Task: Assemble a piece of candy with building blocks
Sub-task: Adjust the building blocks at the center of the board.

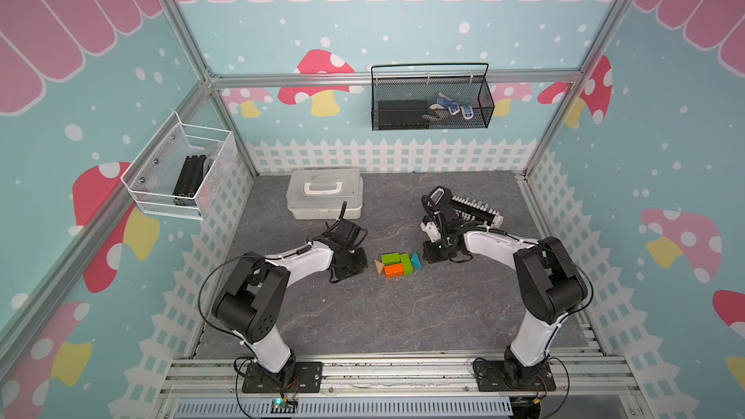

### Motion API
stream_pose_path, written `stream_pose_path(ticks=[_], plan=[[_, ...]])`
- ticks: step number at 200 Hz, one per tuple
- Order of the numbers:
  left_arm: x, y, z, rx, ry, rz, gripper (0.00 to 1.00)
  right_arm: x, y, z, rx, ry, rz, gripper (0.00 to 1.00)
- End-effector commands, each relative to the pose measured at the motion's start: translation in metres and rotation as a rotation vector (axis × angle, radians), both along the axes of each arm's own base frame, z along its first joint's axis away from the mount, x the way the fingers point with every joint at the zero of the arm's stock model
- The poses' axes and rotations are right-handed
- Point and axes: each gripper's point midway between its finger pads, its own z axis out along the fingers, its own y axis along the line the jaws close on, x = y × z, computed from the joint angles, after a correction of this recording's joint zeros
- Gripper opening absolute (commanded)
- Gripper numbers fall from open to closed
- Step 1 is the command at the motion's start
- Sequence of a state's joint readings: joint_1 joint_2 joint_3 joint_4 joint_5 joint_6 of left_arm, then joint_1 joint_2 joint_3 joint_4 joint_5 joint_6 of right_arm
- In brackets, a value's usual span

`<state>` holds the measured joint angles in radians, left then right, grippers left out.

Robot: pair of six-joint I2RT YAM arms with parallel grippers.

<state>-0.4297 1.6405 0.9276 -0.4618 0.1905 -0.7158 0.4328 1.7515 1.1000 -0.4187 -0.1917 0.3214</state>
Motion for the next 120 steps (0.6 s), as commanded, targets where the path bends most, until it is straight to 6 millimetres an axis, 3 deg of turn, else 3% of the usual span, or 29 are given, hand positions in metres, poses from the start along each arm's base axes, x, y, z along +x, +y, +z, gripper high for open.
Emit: stream_pose_path(ticks=[1,31,52,66,85,120], plan=[[0.009,0.028,0.040,0.050,-0.128,-0.021,0.00,0.013,-0.023,0.046,-0.040,-0.181,-0.063,0.26],[0.038,0.079,0.092,0.095,-0.331,0.084,0.08,0.022,-0.058,0.094,0.001,-0.351,-0.183,0.39],[0.052,0.104,0.105,0.038,-0.382,0.155,0.15,0.024,-0.057,0.110,0.068,-0.387,-0.162,0.44],[0.058,0.110,0.105,0.003,-0.370,0.171,0.16,0.028,-0.037,0.118,0.149,-0.373,-0.104,0.40],[0.063,0.101,0.097,-0.054,-0.332,0.162,0.13,0.037,-0.010,0.124,0.229,-0.347,-0.048,0.29],[0.059,0.086,0.078,-0.158,-0.297,0.166,0.06,0.046,0.050,0.112,0.183,-0.286,0.111,0.07]])
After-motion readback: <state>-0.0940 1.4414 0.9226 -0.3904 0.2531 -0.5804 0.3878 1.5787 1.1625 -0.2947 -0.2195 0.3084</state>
